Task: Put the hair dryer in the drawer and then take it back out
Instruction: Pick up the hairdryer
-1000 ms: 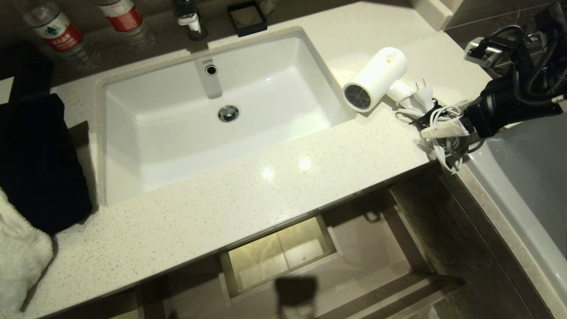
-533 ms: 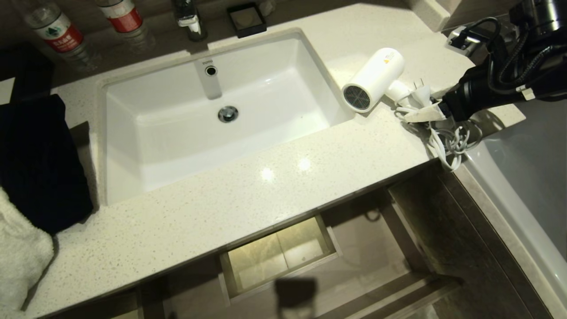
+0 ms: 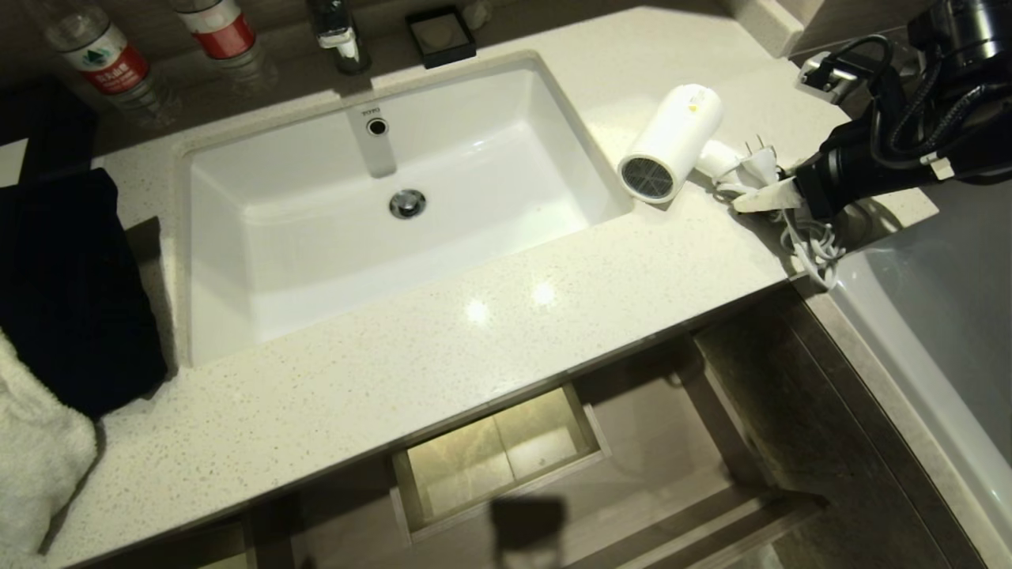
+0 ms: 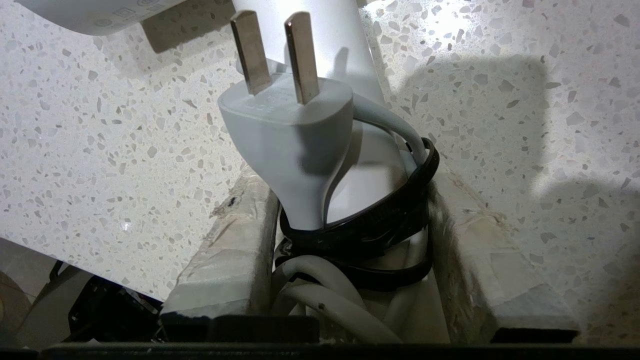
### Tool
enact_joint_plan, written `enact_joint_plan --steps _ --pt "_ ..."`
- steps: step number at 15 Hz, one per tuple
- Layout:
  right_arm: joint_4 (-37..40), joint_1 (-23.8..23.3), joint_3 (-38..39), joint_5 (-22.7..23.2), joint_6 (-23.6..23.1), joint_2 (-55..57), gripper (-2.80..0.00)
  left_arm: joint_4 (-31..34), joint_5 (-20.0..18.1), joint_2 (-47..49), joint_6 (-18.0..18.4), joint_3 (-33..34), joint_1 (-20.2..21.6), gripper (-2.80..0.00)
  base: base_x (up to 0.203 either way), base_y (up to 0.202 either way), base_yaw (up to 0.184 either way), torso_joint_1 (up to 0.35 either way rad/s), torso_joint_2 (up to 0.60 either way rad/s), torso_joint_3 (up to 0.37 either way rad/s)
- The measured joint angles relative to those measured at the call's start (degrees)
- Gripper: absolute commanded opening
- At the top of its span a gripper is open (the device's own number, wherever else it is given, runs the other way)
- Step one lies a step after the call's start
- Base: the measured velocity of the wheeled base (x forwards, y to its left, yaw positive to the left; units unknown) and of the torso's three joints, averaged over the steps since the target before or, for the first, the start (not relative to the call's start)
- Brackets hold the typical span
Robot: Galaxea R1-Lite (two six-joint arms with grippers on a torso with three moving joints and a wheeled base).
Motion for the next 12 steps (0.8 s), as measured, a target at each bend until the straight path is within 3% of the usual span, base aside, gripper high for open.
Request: enact_joint_plan --steps 8,12 --pt "1.4 -1.2 0.0 -0.6 0.7 -4.2 -2.80 0.0 0.0 0.0 0.0 0.0 0.0 -2.80 0.000 0.000 0.000 0.000 0.00 0.000" --pt "1.2 -1.5 -0.1 -4.3 0.7 -6.3 -2.80 0.0 0.0 0.0 0.0 0.0 0.0 -2.80 0.000 0.000 0.000 0.000 0.00 0.000"
